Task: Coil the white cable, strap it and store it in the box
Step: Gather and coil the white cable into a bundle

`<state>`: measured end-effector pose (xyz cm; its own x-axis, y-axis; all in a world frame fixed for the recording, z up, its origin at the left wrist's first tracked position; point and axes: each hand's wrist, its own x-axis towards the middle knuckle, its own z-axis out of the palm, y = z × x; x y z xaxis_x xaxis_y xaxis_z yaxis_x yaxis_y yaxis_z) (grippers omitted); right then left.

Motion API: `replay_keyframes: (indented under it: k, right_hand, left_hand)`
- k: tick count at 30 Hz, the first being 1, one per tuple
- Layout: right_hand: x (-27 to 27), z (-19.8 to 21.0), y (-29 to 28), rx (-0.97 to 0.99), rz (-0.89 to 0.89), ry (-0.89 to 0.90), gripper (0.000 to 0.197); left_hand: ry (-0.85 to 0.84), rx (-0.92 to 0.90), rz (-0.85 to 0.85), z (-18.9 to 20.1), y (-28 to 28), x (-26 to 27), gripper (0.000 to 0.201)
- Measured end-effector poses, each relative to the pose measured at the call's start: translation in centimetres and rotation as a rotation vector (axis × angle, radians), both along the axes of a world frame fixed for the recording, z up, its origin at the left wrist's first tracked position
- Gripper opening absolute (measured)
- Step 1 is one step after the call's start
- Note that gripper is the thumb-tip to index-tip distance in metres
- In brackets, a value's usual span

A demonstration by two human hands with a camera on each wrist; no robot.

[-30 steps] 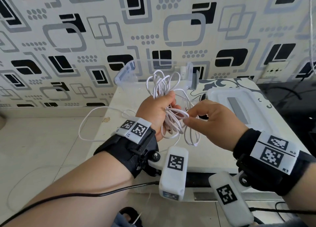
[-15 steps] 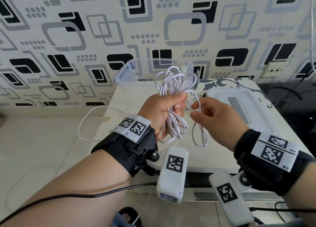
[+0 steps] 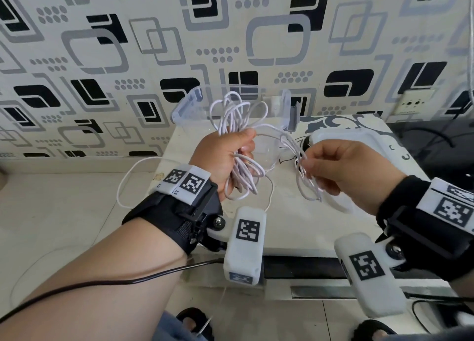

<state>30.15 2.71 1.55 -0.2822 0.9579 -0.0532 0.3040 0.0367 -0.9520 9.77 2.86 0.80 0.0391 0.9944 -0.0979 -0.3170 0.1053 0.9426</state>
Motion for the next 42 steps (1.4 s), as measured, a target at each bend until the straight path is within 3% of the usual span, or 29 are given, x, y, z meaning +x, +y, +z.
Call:
replay_keyframes:
  k: [4, 11, 15, 18, 22, 27, 37, 42]
  right_hand:
    - [-0.4, 0.5, -0.1, -0.012, -0.08, 0.213, 0.013]
    - [-1.0, 0.5, -0.6, 0.011, -0.059, 0.184, 0.014]
    - [-1.4, 0.2, -1.0, 0.05, -0.044, 0.113, 0.013]
    - [-1.6, 0.2, -1.3, 0.067, -0.041, 0.092, 0.015]
    - [-1.9, 0.3, -1.5, 0.077, -0.026, 0.089, 0.017]
    - [-2.0, 0.3, -1.5, 0.081, 0.011, 0.065, 0.03]
    - [-1.6, -0.1, -0.8, 0.045, -0.029, 0.091, 0.025]
    - [-1.8, -0.3, -1.6, 0.102, 0.184, -0.138, 0.032]
  left_hand:
    - [0.097, -0.028, -0.009, -0.7, 0.0, 0.5, 0.024]
    - [0.141, -0.026, -0.107, -0.7, -0.6, 1.7, 0.018]
    - [0.22, -0.01, -0.142, -0.5, -1.1, 2.3, 0.047]
    - [0.241, 0.014, -0.172, -0.1, -1.6, 2.8, 0.027]
    - [0.267, 0.036, -0.224, 0.2, -2.0, 3.2, 0.037]
    - [0.307, 0.032, -0.2, 0.0, -2.2, 3.4, 0.021]
    - [0.204, 0.018, -0.059, -0.2, -1.3, 2.6, 0.009]
    - [0.137, 0.082, -0.08, 0.4, -1.2, 2.0, 0.016]
